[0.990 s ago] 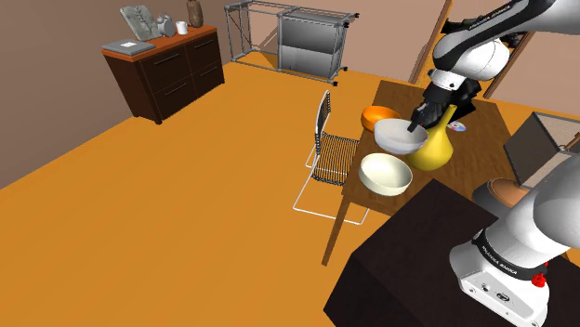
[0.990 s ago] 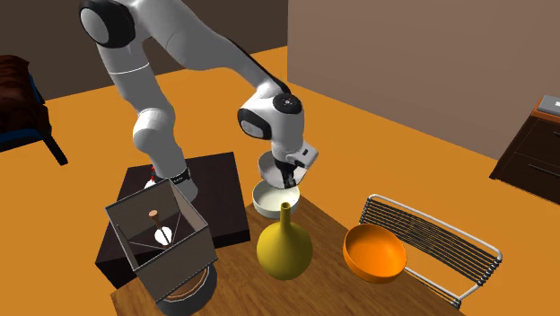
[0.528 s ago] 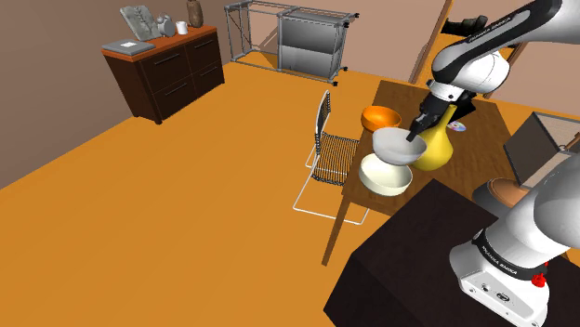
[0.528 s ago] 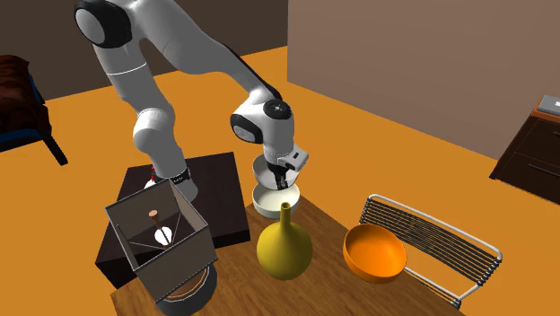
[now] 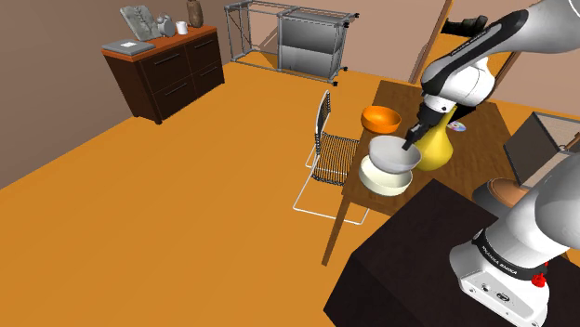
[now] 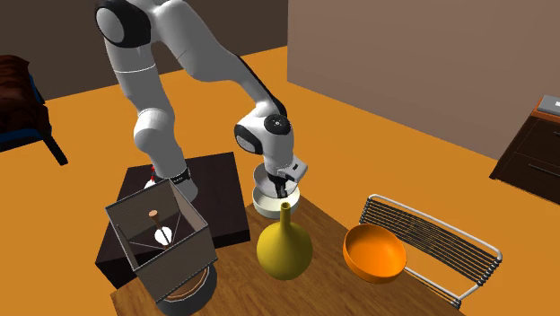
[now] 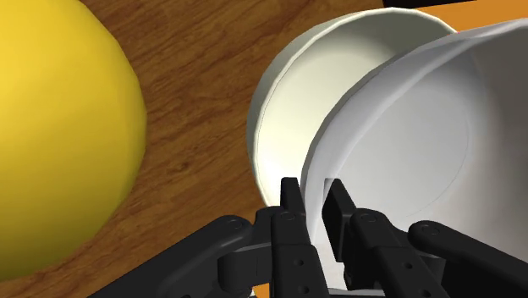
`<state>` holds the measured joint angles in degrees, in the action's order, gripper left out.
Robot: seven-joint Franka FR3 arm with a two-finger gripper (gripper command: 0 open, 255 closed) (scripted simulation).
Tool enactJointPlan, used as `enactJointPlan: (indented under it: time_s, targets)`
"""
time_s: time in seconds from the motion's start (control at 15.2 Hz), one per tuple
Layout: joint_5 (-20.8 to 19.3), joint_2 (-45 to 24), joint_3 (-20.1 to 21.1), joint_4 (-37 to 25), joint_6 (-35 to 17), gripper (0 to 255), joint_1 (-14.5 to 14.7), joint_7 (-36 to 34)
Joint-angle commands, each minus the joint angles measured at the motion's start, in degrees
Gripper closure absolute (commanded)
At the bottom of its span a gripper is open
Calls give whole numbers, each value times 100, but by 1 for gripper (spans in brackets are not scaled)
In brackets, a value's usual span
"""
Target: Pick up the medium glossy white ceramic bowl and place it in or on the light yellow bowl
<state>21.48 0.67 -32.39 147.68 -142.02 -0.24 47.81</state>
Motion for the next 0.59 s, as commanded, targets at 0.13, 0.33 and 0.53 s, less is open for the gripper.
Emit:
enactJointPlan:
  time_s: [0.13, 0.33, 0.53]
  targets:
    - [501, -371, 51, -1, -240, 255, 35, 401]
    - [692, -510, 88, -13, -314, 255, 28, 555]
    - [692, -510, 90, -13, -314, 255, 26, 555]
